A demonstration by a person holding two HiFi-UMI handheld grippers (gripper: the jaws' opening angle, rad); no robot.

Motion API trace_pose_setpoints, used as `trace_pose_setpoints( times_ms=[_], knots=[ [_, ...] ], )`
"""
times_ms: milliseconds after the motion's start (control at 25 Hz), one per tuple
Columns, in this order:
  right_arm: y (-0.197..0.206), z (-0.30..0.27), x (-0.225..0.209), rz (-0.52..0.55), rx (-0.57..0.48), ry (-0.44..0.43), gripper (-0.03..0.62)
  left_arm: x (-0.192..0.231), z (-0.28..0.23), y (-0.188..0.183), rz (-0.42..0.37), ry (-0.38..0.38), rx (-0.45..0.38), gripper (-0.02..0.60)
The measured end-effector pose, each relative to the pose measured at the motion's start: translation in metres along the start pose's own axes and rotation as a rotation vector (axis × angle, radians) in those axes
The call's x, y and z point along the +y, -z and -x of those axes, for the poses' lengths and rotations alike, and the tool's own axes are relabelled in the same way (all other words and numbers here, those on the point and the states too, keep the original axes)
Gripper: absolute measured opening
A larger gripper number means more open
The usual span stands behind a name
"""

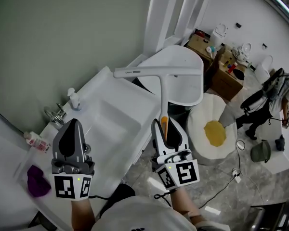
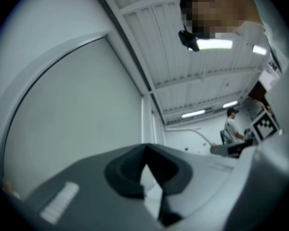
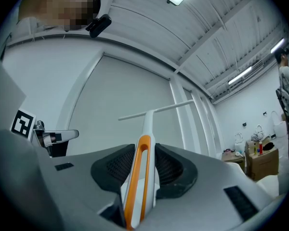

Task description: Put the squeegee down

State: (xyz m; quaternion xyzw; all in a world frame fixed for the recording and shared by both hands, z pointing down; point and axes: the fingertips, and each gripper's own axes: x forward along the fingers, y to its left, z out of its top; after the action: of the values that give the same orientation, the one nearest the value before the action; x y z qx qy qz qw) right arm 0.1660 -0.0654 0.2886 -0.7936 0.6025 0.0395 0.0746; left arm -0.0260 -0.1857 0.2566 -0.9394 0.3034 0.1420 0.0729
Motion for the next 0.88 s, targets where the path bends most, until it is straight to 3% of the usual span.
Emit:
trace_pose_setpoints(
  times_ms=[440,760,880],
  knots=[
    [0.042,-0.083,0.007,-0.012,0.068,-0.073,0.129,0.037,-0.023,0.050,0.058,0.029,0.073,0.008],
    [0.093,-0.120,-0.007,-0.016,0.209,-0.157,0.129,0.041,-0.027,0.063,0.044,-0.019,0.084,0.008],
    [0.114,-0.140,-0.011,-0.034,0.256,-0.197,0.129,0.049,-0.033,0.064,0.023,-0.071,0.090,0.008]
  ],
)
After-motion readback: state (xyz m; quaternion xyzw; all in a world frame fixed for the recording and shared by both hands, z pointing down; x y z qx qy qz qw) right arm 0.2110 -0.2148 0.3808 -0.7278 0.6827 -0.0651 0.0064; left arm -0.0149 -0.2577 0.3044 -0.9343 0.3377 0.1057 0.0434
